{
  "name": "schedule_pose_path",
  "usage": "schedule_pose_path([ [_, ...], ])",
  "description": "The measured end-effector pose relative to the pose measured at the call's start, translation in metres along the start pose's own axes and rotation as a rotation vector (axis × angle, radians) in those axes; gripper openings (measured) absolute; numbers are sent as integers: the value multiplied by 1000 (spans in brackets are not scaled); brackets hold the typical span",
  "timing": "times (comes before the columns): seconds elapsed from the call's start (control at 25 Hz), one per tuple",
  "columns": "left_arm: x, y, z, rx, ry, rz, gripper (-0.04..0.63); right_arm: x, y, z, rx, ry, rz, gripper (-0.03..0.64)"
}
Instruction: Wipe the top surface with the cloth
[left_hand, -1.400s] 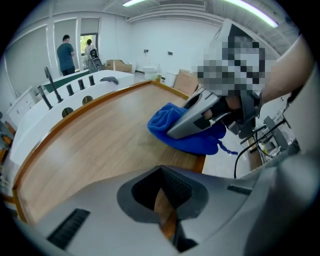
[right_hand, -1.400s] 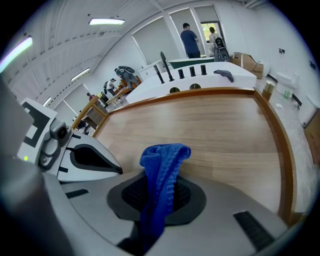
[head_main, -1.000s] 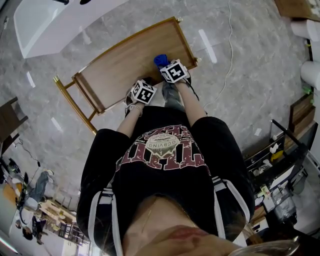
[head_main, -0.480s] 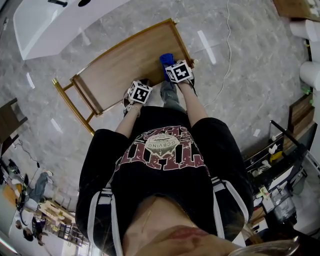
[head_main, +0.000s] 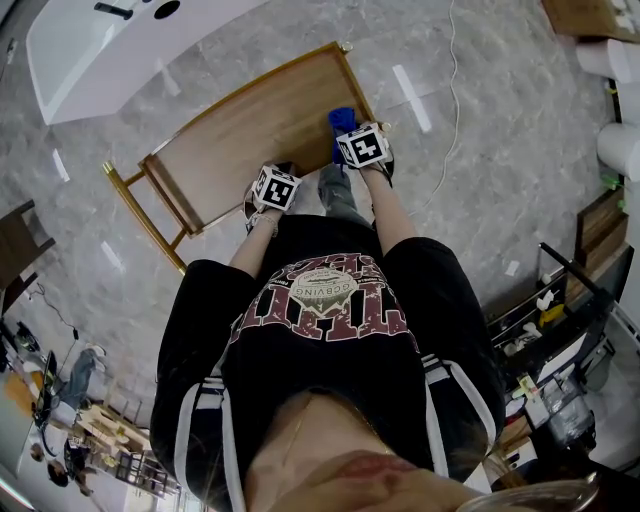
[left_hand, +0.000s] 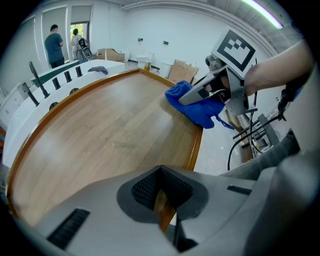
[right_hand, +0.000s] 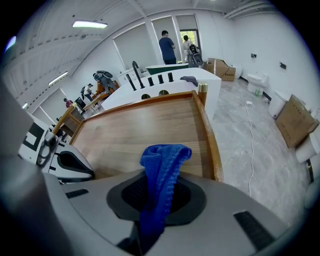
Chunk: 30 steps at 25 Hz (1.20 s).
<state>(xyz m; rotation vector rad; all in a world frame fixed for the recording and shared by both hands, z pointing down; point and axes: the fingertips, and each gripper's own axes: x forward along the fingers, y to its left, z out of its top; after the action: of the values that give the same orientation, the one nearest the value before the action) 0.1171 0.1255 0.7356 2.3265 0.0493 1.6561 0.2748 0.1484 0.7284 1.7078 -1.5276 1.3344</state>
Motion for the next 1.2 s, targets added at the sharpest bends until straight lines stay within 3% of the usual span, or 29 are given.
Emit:
schedule_pose_path([
  [0.72,1,-3,3,-11,-9,-11,48,-18,-36,-11,39,-3,-107,55],
  [0.92,-3,-6,1,26,-51,-13,48,-17,-13,0,-14,-75,-28,55],
  [1.2,-21,3,15,-14,-171,4,47,-4,42,15,-146,-91,69,55],
])
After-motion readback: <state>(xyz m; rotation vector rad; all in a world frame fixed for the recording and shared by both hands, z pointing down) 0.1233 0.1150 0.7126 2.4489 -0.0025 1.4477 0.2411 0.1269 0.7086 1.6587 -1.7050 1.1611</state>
